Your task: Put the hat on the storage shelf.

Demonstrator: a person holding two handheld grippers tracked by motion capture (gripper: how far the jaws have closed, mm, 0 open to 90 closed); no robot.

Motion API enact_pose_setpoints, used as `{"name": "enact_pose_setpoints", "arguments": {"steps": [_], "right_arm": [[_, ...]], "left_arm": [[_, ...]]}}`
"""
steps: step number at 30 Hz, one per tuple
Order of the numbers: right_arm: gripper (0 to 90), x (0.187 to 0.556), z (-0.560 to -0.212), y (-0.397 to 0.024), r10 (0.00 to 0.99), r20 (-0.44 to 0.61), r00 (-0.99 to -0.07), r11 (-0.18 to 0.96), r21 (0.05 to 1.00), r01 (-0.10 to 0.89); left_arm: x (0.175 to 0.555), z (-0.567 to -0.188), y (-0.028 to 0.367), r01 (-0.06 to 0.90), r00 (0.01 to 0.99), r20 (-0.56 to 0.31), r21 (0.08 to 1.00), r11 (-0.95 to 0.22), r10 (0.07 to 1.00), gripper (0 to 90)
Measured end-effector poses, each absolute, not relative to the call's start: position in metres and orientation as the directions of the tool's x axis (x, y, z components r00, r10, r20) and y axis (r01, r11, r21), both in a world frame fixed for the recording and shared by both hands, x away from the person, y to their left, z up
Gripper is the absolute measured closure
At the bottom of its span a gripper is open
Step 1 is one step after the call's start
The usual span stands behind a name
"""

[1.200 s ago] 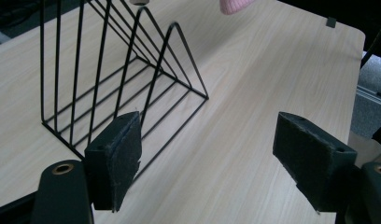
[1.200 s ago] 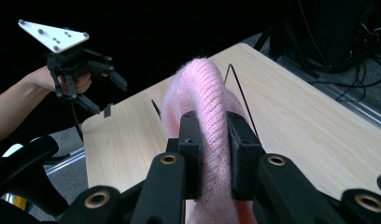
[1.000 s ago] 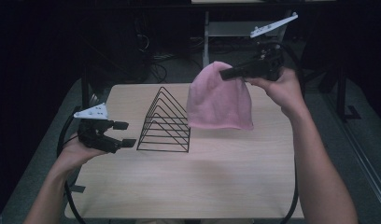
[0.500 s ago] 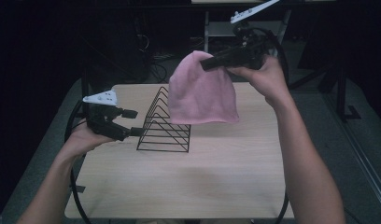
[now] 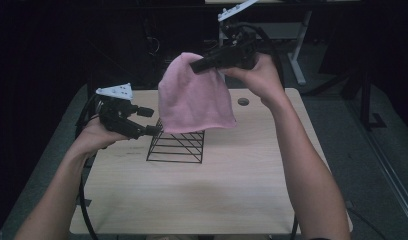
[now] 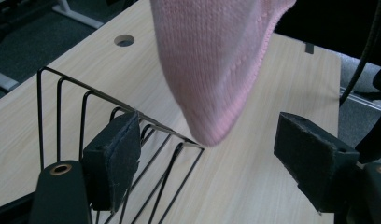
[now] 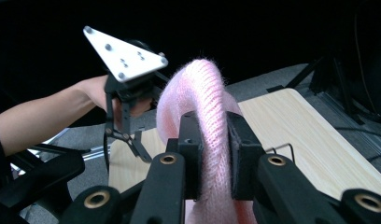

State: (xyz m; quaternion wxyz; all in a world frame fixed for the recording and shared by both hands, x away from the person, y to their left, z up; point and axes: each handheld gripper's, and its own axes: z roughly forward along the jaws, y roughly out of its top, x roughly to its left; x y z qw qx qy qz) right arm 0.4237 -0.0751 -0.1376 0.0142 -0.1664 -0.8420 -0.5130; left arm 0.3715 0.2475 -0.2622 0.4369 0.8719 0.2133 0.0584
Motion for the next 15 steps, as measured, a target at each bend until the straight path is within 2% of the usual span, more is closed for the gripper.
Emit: {"name": "enact_pose_setpoints", "arguments": {"steps": [3,6,10,13,15], "right_arm": [[77.8,0.427,-0.137,-0.064,0.248,0.187,-0.95,0.42,0.863,0.28],[77.8,0.429,-0.136,-0.057,0.233,0.189,-0.954,0.409,0.871,0.273],[77.9,0.432,-0.135,-0.048,0.231,0.183,-0.956,0.415,0.87,0.267],[77.9,0.434,-0.133,-0.044,0.233,0.178,-0.956,0.413,0.872,0.263],[77.9,0.435,-0.133,-0.042,0.237,0.17,-0.957,0.418,0.871,0.258]], "left_arm": [[0.38,-0.267,0.249,0.354,0.897,-0.12,0.77,-0.53,0.425,24.1],[0.384,-0.268,0.25,0.363,0.896,-0.138,0.774,-0.519,0.422,33.8],[0.386,-0.265,0.254,0.341,0.894,-0.112,0.797,-0.498,0.433,63.7],[0.388,-0.263,0.257,0.334,0.893,-0.099,0.798,-0.501,0.439,77.3],[0.389,-0.262,0.259,0.334,0.888,-0.083,0.792,-0.511,0.452,80.4]]}}
